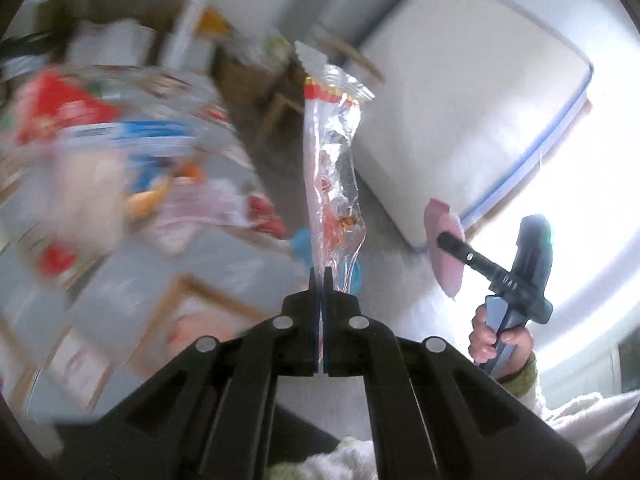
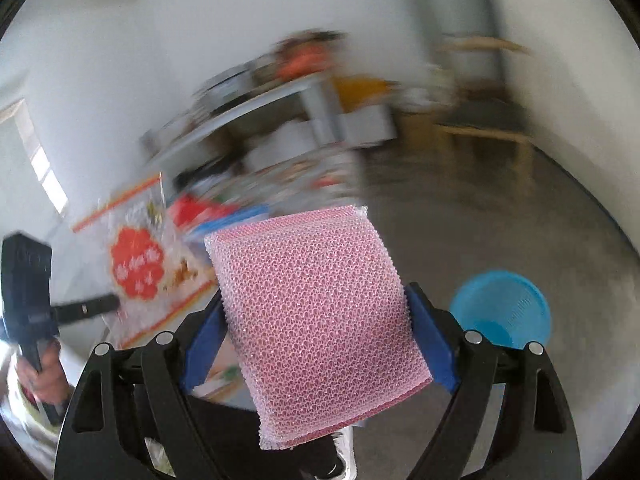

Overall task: Collect trash
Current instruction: 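Carry the snack bag and sponge over the blue wastebasket and release both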

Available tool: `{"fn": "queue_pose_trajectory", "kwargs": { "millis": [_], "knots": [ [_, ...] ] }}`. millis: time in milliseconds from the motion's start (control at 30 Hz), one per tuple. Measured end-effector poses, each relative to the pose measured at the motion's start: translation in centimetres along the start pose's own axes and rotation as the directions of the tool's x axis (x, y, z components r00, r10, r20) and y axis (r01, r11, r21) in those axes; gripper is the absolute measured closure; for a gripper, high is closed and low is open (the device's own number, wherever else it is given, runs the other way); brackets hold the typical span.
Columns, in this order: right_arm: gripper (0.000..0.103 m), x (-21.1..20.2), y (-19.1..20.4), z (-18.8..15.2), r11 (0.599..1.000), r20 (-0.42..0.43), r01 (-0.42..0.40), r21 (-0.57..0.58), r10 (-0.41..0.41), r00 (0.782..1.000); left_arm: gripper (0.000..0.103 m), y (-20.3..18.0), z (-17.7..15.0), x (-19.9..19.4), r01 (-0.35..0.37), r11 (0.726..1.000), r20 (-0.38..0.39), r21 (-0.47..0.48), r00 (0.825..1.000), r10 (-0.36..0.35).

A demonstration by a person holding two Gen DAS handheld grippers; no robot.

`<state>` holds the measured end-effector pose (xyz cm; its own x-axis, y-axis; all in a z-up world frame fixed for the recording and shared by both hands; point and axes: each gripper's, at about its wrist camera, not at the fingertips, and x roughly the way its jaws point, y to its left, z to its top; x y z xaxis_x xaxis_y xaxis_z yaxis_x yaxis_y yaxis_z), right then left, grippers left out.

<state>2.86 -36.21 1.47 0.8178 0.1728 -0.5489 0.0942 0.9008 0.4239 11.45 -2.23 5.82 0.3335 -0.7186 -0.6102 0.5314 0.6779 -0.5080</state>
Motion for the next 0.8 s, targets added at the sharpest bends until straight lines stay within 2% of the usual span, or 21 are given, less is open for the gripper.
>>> {"fn": "queue_pose_trajectory", "kwargs": {
  "millis": [67, 167, 267, 400, 467, 533, 600, 633, 667, 733, 800],
  "knots": [
    [0.020, -0.2, -4.3, 0.4, 0.992, -0.006, 0.017, 0.121, -0.016, 1.000, 0.103, -2.4, 2.6, 5.2, 0.009, 0.999, -0.099, 0.053, 0.995, -0.004],
    [0.020, 1.8, -10.6, 0.3, 0.951, -0.064, 0.039, 0.305, -0.020, 0.998, 0.103, -5.6, 4.8, 13.2, 0.000, 0.994, -0.240, 0.109, 0.971, 0.027],
    [0.020, 5.1, -16.5, -0.4, 0.882, -0.132, 0.064, 0.467, -0.002, 0.991, 0.103, -7.3, 5.6, 21.1, -0.047, 0.986, -0.359, 0.157, 0.928, 0.101],
    [0.020, 10.0, -21.6, -1.0, 0.818, -0.206, 0.127, 0.560, -0.011, 0.979, 0.103, -8.0, 5.5, 31.3, -0.077, 0.974, -0.478, 0.214, 0.861, 0.173],
    [0.019, 12.3, -23.4, -1.1, 0.793, -0.228, 0.145, 0.592, -0.008, 0.974, 0.103, -8.1, 5.4, 34.8, -0.094, 0.970, -0.506, 0.226, 0.839, 0.199],
    [0.018, 14.2, -25.1, -0.8, 0.777, -0.240, 0.162, 0.608, -0.015, 0.971, 0.103, -8.2, 5.4, 38.5, -0.090, 0.976, -0.543, 0.200, 0.819, 0.187],
    [0.015, 16.4, -27.0, -0.8, 0.757, -0.248, 0.176, 0.629, -0.019, 0.969, 0.103, -8.4, 5.6, 41.2, -0.098, 0.975, -0.538, 0.197, 0.821, 0.191],
    [0.011, 17.8, -28.1, -0.9, 0.749, -0.261, 0.195, 0.633, -0.031, 0.965, 0.099, -8.2, 5.8, 42.6, -0.104, 0.977, -0.520, 0.184, 0.833, 0.187],
    [0.010, 18.7, -29.1, -1.0, 0.743, -0.277, 0.222, 0.632, -0.051, 0.959, 0.084, -8.1, 5.9, 43.5, -0.105, 0.979, -0.512, 0.175, 0.839, 0.182],
    [0.010, 20.0, -31.2, -1.5, 0.720, -0.319, 0.293, 0.628, -0.105, 0.942, 0.062, -7.8, 5.8, 44.5, -0.137, 0.980, -0.488, 0.145, 0.852, 0.192],
    [0.010, 21.0, -32.0, -2.3, 0.707, -0.340, 0.319, 0.631, -0.118, 0.933, 0.059, -7.4, 5.8, 44.5, -0.154, 0.980, -0.469, 0.125, 0.862, 0.195]
  ]
}}
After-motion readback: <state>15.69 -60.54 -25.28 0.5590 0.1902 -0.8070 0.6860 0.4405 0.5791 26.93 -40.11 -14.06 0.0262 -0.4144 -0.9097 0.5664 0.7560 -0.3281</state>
